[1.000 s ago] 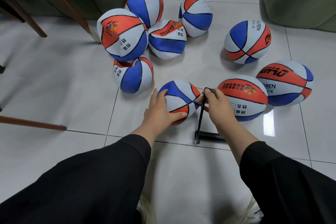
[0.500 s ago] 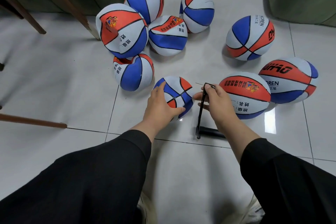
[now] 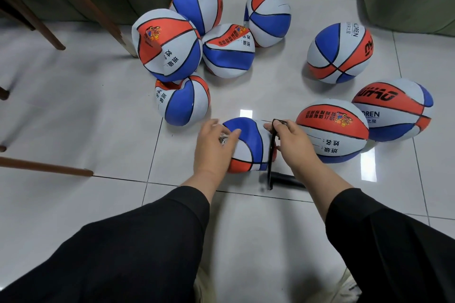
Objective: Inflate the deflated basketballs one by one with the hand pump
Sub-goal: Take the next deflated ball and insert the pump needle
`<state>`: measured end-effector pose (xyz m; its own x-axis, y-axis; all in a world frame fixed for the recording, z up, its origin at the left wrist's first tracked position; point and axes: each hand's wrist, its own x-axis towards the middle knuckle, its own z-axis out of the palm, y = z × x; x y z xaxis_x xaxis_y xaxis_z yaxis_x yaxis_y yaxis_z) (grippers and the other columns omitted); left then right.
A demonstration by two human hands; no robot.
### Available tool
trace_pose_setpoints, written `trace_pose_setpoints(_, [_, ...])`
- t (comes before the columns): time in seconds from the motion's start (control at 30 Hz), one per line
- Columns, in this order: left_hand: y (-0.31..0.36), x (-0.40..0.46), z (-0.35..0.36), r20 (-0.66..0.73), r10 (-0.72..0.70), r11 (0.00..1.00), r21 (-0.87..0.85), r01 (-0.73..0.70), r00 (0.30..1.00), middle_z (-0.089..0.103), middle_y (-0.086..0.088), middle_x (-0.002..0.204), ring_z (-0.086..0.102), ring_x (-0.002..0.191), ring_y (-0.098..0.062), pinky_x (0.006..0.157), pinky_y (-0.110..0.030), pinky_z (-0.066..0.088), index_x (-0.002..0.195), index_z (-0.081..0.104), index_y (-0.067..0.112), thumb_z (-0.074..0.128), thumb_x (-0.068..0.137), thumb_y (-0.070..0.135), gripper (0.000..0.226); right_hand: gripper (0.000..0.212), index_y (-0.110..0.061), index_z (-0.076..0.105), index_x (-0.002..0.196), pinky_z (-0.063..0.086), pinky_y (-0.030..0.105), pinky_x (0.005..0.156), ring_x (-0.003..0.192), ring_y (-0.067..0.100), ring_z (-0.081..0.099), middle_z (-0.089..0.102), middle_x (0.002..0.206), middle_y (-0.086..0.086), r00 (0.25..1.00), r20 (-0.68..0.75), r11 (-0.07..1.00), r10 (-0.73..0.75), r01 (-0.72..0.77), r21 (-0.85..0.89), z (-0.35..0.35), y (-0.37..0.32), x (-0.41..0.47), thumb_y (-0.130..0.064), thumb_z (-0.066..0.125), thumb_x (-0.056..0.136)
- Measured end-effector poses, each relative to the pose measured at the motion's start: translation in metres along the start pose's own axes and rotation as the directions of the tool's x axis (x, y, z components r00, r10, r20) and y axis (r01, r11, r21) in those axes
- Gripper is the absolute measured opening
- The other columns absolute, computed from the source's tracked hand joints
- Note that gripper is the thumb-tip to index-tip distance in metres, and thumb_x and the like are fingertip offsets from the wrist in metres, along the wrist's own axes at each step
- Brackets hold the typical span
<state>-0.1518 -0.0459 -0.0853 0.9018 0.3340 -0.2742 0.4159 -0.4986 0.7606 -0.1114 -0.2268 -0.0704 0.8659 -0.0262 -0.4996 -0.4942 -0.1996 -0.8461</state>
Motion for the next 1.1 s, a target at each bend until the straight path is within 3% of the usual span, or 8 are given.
trace_pose_setpoints(0.07, [-0.002, 0.006, 0.0, 0.044, -0.265, 0.959, -0.09, 0.268, 0.963, 0.047, 0.0, 0.145, 0.051, 0.128, -0.022, 0.105, -0.041, 0.048, 0.142, 0.047, 0.02, 0.078, 0.083, 0.057, 0.077, 0.023, -0.024, 0.067, 0.099, 0.053, 0.034, 0.087, 0.095, 0.004, 0.066, 0.074, 0.103, -0.01, 1.0, 0.004, 1.0, 0.018, -0.018, 0.008, -0.003, 0.0, -0.001, -0.037, 0.049, 0.103])
trace_pose_setpoints(0.13, [-0.006, 0.007, 0.001, 0.302, -0.53, 0.77, -0.221, 0.599, 0.793, 0.048, -0.002, 0.148, 0.054, 0.131, -0.031, 0.1, -0.051, 0.051, 0.157, 0.024, 0.026, 0.08, 0.075, 0.068, 0.108, 0.023, -0.023, 0.067, 0.1, 0.054, 0.037, 0.089, 0.092, 0.007, 0.064, 0.07, 0.098, -0.009, 0.999, 0.03, 1.0, 0.02, -0.019, -0.021, -0.002, 0.0, -0.001, -0.038, 0.05, 0.103])
trace_pose_setpoints(0.23, [-0.016, 0.002, 0.004, 0.479, -0.549, 0.65, -0.269, 0.71, 0.685, 0.065, -0.006, 0.131, 0.068, 0.112, -0.032, 0.077, -0.052, 0.061, 0.145, 0.04, 0.02, 0.088, 0.058, 0.067, 0.11, 0.024, -0.024, 0.068, 0.098, 0.053, 0.046, 0.099, 0.096, 0.012, 0.064, 0.07, 0.097, -0.008, 0.998, 0.054, 0.997, 0.043, -0.039, -0.066, -0.001, 0.001, -0.001, -0.039, 0.05, 0.102])
trace_pose_setpoints(0.43, [-0.027, 0.009, -0.002, 0.368, -0.309, 0.744, -0.48, 0.464, 0.877, 0.06, 0.004, 0.139, 0.063, 0.122, -0.02, 0.103, -0.045, 0.056, 0.156, 0.029, 0.03, 0.093, 0.067, 0.036, 0.109, 0.023, -0.023, 0.066, 0.1, 0.055, 0.053, 0.098, 0.108, 0.019, 0.067, 0.075, 0.108, -0.005, 0.999, -0.034, 0.993, 0.03, -0.026, 0.117, -0.004, -0.012, 0.0, -0.036, 0.047, 0.102])
trace_pose_setpoints(0.6, [-0.035, 0.014, -0.006, 0.358, -0.284, 0.876, -0.281, 0.392, 0.89, 0.062, 0.006, 0.118, 0.062, 0.106, -0.014, 0.083, -0.026, 0.053, 0.155, 0.026, 0.022, 0.073, 0.086, -0.004, 0.087, 0.02, -0.018, 0.065, 0.098, 0.056, 0.046, 0.092, 0.1, 0.023, 0.069, 0.075, 0.105, 0.0, 0.995, 0.052, 0.993, 0.081, -0.085, 0.086, 0.003, -0.004, -0.008, -0.031, 0.051, 0.104])
trace_pose_setpoints(0.77, [-0.042, 0.017, -0.007, 0.321, -0.085, 0.987, 0.156, 0.036, 0.943, 0.035, -0.007, 0.158, 0.04, 0.143, -0.029, 0.111, -0.044, 0.045, 0.162, 0.02, 0.027, 0.081, 0.071, 0.013, 0.11, 0.031, -0.025, 0.071, 0.095, 0.053, 0.053, 0.1, 0.098, 0.02, 0.071, 0.077, 0.1, -0.007, 0.992, 0.104, 0.997, 0.072, -0.069, -0.028, 0.009, 0.001, -0.013, -0.05, 0.055, 0.086])
trace_pose_setpoints(0.9, [-0.033, 0.026, -0.011, 0.477, 0.058, 0.784, 0.522, -0.336, 0.877, -0.002, 0.0, 0.172, 0.007, 0.158, -0.029, 0.119, -0.053, 0.034, 0.164, 0.005, 0.039, 0.088, 0.074, 0.038, 0.123, 0.034, -0.023, 0.073, 0.098, 0.053, 0.052, 0.102, 0.101, 0.021, 0.071, 0.076, 0.102, -0.012, 0.988, 0.137, 0.996, 0.07, -0.063, -0.057, 0.009, 0.0, -0.012, -0.049, 0.055, 0.087])
trace_pose_setpoints(1.1, [-0.021, 0.036, -0.01, 0.491, 0.137, 0.709, 0.558, -0.431, 0.86, 0.033, -0.002, 0.157, 0.032, 0.143, -0.029, 0.111, -0.047, 0.04, 0.161, 0.022, 0.037, 0.089, 0.069, 0.051, 0.115, 0.024, -0.019, 0.066, 0.092, 0.052, 0.056, 0.1, 0.099, 0.026, 0.072, 0.078, 0.092, -0.001, 0.992, 0.123, 0.997, 0.027, -0.017, -0.075, 0.002, 0.001, -0.01, -0.036, 0.051, 0.098])
